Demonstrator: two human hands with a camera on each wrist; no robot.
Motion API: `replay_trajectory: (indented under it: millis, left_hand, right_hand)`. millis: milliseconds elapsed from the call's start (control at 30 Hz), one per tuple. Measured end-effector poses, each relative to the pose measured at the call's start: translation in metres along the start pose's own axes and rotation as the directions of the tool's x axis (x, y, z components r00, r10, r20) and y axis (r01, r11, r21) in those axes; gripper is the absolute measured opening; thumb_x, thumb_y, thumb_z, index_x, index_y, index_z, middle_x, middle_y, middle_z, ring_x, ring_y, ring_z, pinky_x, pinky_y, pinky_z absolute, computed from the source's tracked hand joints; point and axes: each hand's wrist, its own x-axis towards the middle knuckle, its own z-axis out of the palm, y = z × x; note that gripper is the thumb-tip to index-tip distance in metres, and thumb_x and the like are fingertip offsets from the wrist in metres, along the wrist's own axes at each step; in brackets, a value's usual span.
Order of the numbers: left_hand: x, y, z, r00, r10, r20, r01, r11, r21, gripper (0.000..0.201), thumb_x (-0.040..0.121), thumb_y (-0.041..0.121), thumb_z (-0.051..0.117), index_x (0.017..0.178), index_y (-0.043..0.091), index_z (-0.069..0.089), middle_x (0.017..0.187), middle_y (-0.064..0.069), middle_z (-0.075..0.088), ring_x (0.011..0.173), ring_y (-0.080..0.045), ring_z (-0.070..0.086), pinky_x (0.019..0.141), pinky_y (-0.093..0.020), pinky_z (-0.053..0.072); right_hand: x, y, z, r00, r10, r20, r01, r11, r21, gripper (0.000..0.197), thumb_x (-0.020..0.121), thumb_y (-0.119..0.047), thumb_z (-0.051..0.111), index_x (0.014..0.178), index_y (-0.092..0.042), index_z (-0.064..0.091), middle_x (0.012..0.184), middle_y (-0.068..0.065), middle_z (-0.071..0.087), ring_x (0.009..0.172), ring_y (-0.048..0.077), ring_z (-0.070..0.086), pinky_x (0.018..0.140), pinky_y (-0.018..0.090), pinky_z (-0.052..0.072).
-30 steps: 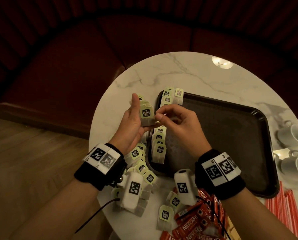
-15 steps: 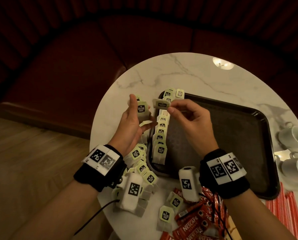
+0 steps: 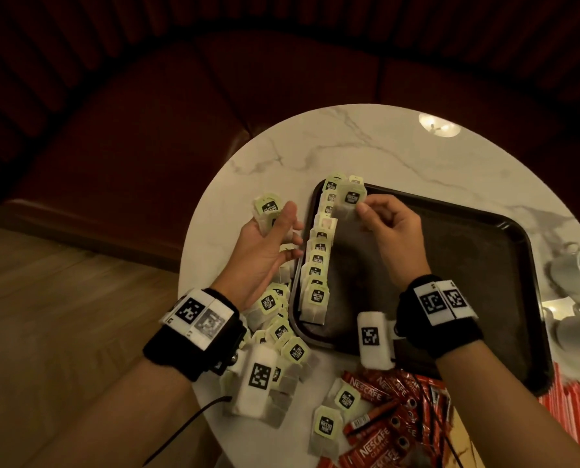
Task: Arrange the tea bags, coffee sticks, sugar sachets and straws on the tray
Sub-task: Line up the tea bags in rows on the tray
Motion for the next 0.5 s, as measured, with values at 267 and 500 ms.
replay_trajectory:
  millis: [267, 500]
  left_hand:
    - [-0.001, 0.0, -0.011, 0.996, -0.087, -0.001, 0.087, 0.996, -0.018, 0.039, 0.076, 0.05, 0.056, 0.087, 0.012, 0.057, 0.08, -0.002, 0.061, 0.066, -0.01, 0.057, 0.063, -0.025, 0.049]
    - [0.001, -0.005, -0.016, 0.991, -0.133, -0.009, 0.133, 0.991, 0.007, 0.042, 0.08, 0.049, 0.049, 0.089, 0.01, 0.058, 0.078, -0.002, 0.064, 0.068, -0.013, 0.063, 0.066, -0.027, 0.051]
  right_hand:
    - [0.058, 0.05, -0.031, 0.983, 0.117, -0.141, -0.145, 0.968, -0.204, 0.016, 0.094, -0.014, 0.063, 0.087, -0.027, 0.062, 0.099, 0.008, 0.07, 0.077, 0.013, 0.063, 0.074, 0.034, 0.051]
    - [0.085, 0.069, -0.033, 0.973, 0.201, -0.114, -0.226, 0.933, -0.282, 0.017, 0.095, -0.011, 0.062, 0.084, -0.023, 0.063, 0.091, 0.008, 0.069, 0.075, 0.018, 0.064, 0.084, 0.044, 0.058]
